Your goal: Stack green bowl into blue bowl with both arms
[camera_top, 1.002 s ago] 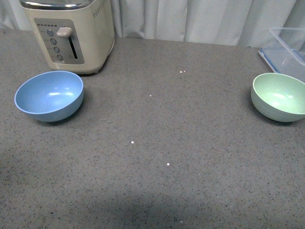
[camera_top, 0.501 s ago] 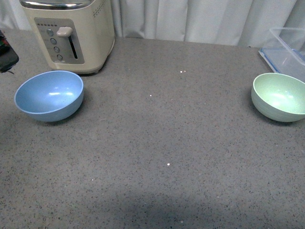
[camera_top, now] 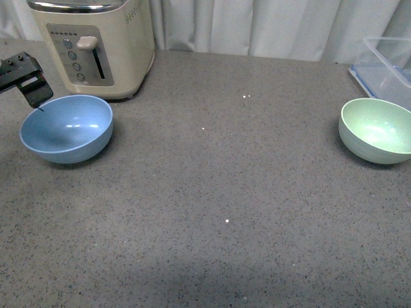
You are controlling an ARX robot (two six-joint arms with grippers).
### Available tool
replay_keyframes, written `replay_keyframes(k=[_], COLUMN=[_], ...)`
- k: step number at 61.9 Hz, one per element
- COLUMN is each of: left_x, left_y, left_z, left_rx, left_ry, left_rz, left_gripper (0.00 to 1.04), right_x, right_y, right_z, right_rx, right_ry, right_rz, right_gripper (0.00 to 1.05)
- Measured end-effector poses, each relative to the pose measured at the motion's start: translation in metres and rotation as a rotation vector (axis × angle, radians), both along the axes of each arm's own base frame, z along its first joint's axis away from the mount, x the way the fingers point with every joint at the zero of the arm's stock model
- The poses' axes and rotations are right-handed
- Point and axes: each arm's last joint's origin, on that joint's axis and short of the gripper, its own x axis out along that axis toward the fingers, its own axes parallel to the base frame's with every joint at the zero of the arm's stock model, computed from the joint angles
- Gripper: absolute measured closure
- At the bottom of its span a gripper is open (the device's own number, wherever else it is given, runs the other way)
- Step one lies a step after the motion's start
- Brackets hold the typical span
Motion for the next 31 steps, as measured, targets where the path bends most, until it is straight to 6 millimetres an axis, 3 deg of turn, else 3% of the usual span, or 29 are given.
replay_keyframes(k=[31], left_x=[0.007], left_y=[0.0], left_z=[-0.024], left_rx=[-0.029], left_ry=[0.097], left_rz=[-0.024], left_gripper=[0.06], right_x=[0.0], right_y=[0.0], right_z=[0.0], right_rx=[0.0], right_ry=[0.0], right_rz=[0.0], right_gripper=[0.09])
